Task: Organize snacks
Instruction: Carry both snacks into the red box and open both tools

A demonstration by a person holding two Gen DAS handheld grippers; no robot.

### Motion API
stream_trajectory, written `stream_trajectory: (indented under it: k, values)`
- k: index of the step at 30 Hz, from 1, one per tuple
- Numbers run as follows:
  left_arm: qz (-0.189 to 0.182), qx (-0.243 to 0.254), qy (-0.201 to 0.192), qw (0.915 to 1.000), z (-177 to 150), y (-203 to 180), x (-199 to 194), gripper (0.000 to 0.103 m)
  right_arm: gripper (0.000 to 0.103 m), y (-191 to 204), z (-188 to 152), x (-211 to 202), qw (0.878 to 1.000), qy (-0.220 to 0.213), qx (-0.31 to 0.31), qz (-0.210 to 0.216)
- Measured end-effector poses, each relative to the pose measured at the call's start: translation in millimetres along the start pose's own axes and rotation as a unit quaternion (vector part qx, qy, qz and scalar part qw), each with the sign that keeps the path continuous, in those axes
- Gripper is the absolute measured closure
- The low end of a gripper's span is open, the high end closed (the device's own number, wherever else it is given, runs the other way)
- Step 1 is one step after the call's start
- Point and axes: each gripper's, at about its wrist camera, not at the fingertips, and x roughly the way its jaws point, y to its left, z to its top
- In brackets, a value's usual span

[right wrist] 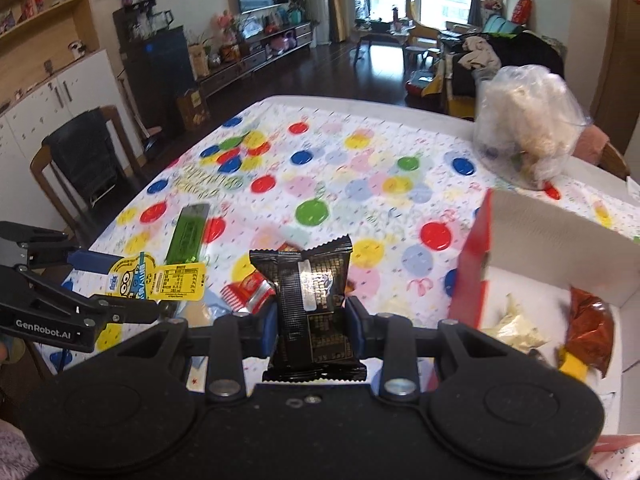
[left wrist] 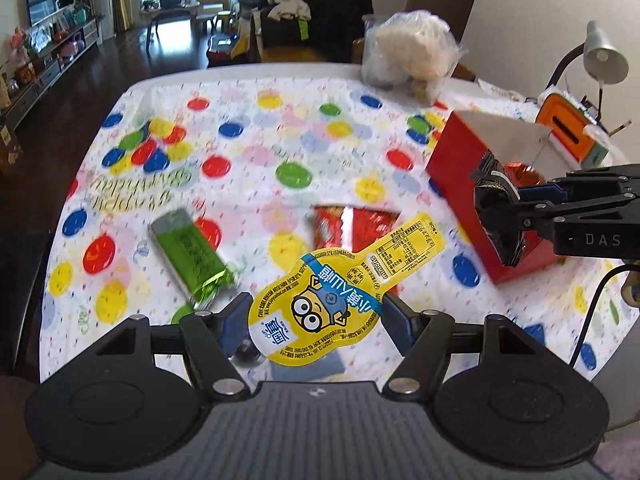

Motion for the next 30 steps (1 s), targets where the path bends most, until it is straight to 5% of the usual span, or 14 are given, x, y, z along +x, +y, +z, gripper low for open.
stream_trajectory:
  k: [14,30]
  values:
    - [-0.024,0.027,-0.032,0.9989,54,-57,0,0.033,0.07,-71,9,-37,0.997,-0.042,0.053,-0.038]
    - [-0.06,0.104,-0.027,0.9924,106,-168,47,0.033,0.07,-172,-21,-70,0.987,-0.054,0.119,-0.093]
